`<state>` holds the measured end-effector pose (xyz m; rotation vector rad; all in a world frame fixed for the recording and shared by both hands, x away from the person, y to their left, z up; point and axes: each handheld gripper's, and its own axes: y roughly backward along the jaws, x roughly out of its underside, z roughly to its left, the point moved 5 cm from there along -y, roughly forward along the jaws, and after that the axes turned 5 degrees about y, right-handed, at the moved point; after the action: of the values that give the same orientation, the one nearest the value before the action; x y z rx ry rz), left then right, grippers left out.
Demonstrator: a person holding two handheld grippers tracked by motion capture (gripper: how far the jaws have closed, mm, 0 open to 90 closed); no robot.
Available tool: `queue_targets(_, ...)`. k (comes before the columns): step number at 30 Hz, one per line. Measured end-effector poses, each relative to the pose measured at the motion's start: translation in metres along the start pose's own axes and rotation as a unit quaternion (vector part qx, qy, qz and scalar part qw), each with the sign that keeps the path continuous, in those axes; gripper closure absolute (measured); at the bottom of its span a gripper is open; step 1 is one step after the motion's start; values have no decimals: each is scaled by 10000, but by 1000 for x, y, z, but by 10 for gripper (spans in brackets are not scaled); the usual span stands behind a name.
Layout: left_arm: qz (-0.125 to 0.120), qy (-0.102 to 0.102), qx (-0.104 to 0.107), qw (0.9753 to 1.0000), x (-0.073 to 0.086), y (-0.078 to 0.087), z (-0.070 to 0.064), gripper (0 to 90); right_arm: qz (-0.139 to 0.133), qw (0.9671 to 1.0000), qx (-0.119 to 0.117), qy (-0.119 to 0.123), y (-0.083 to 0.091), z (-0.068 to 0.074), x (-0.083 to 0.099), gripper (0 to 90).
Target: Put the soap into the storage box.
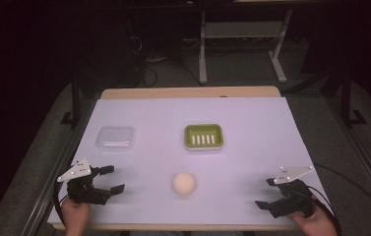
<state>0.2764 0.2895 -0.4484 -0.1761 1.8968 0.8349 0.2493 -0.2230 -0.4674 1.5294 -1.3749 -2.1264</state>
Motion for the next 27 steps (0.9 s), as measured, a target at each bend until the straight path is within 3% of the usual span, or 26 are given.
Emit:
queue_targets(5, -30, 24, 2, 10000, 1, 2, 0, 132, 271, 9992, -78, 300, -11, 10, -11, 145)
queue_targets(9, -48, 15, -15, 10000, 1, 3, 1, 132, 390, 9982, -229, 383, -19, 13, -22, 139)
queue_targets(11, -53, 16, -5, 10000, 1, 4, 2, 132, 424, 9978, -193, 478, -22, 14, -29, 140)
queue_targets(18, -80, 36, -6, 10000, 0, 3, 2, 132, 429, 9959, -344, 721, -34, 18, -52, 142)
queue_targets(27, -98, 22, -13, 9999, 0, 4, 2, 132, 456, 9940, -389, 919, -42, 18, -68, 141)
